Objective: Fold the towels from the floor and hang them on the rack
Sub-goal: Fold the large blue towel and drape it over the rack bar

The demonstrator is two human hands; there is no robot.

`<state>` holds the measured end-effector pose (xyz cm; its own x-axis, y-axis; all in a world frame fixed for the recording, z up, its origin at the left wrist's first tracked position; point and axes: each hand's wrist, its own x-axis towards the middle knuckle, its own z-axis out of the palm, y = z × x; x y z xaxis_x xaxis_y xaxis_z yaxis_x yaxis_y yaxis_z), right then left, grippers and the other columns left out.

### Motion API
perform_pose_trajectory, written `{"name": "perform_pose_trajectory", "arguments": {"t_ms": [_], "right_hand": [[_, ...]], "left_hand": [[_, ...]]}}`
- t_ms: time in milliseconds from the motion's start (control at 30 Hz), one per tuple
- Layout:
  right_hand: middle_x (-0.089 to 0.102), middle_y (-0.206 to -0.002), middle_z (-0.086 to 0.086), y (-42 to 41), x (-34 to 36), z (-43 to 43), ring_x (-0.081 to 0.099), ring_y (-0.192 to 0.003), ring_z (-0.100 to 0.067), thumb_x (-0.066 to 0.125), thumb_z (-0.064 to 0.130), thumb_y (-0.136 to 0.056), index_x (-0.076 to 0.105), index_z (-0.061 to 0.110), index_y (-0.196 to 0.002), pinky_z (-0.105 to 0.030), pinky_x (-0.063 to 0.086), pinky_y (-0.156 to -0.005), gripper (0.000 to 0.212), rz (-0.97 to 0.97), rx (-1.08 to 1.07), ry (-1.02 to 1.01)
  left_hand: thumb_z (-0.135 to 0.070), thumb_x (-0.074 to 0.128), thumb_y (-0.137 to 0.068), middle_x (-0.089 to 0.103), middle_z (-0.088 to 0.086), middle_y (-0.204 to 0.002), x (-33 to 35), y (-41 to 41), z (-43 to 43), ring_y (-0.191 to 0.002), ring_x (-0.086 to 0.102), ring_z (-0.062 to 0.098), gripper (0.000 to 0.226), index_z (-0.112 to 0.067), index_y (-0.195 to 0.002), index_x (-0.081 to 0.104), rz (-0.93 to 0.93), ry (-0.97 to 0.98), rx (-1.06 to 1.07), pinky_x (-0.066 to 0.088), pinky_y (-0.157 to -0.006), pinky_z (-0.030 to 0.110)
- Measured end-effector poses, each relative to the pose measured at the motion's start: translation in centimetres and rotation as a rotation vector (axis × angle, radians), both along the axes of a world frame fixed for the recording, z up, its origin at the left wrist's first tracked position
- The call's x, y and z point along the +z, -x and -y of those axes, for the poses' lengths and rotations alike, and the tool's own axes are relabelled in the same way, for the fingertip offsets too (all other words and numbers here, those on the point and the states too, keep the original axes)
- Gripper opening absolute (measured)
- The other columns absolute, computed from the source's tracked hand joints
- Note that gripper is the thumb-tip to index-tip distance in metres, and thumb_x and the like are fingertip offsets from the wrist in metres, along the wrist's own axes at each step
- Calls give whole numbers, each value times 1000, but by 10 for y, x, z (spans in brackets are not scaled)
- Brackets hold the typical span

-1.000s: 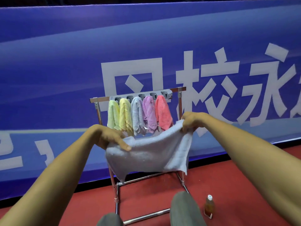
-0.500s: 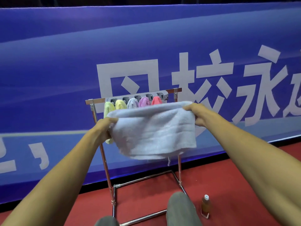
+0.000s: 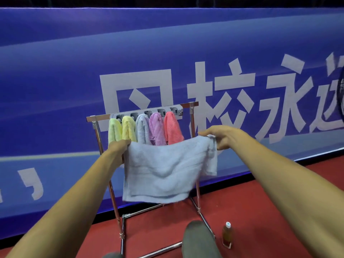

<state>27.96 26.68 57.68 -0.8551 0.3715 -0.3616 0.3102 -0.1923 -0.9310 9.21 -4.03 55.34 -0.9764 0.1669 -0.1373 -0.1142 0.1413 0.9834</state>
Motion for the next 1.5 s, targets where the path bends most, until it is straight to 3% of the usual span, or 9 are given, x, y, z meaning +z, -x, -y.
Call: {"name": "perform_pose_trajectory", "arguments": {"t_ms": [233,400,533,733,1000,1100,1233,1367,1500], "right_hand": [[72,-105,-17,2,-3,-3,71,-86,-29,71,9,-89,68,-7,-113,-41,61,-79,29,54,146,-442],[74,-109,-18,-8,13,-2,73,-97,-31,89,14,-73,70,-3,-112,-41,61,-84,46,163,250,-758],[68,-116,-11,-12,18,-8,66,-102,-29,88,26,-74,69,4,-116,-39,55,-89,51,324,250,-1111],[68,-107,-5,-18,16,-10,64,-89,-23,88,31,-74,66,9,-114,-30,52,-70,51,419,241,-1282],[63,-94,-9,-6,12,-14,57,-77,-24,76,35,-85,60,11,-95,-26,42,-56,30,370,154,-1443],[61,-91,-9,-1,15,-19,54,-73,-23,72,37,-89,58,11,-93,-27,39,-53,30,318,118,-1446],[63,-91,-9,4,22,-32,55,-71,-20,73,40,-86,62,11,-86,-28,42,-58,31,226,90,-1305],[71,-102,-13,14,24,-47,68,-86,-26,73,25,-89,67,2,-108,-32,54,-66,31,-36,-22,-787],[70,-94,-11,43,17,-50,67,-77,-21,58,6,-96,64,-1,-117,-33,56,-67,23,-253,-248,-339]], "left_hand": [[-21,65,-94,66,15,-119,6,-6,-19,-107,64,34,40,2,-126,56,-107,-31,47,54,-97,46],[-26,71,-93,64,11,-104,19,-15,-33,-81,62,23,46,2,-126,56,-36,107,-109,51,-63,33],[-62,91,-55,46,6,-149,26,2,-26,-132,50,30,111,-17,-146,45,46,307,-448,29,-114,57],[-31,90,-69,75,9,-100,25,-14,-36,-95,69,33,34,-15,-96,79,-447,740,-654,59,-82,39],[-44,71,-84,68,13,-89,17,2,-55,-85,64,32,37,-8,-86,72,-909,1040,-215,42,-62,33],[-50,57,-91,52,6,-114,18,4,-55,-105,53,33,35,-17,-94,68,-974,1087,-85,51,-79,43],[-26,52,-95,65,14,-87,19,15,-61,-76,56,31,28,-10,-73,58,-827,686,-105,45,-64,37],[-23,49,-91,61,7,-81,18,28,-73,-80,56,26,24,-4,-94,64,-510,122,-30,41,-64,31],[-26,48,-93,65,13,-98,15,43,-91,-90,60,30,27,-4,-102,62,-447,118,22,50,-81,39]]}}
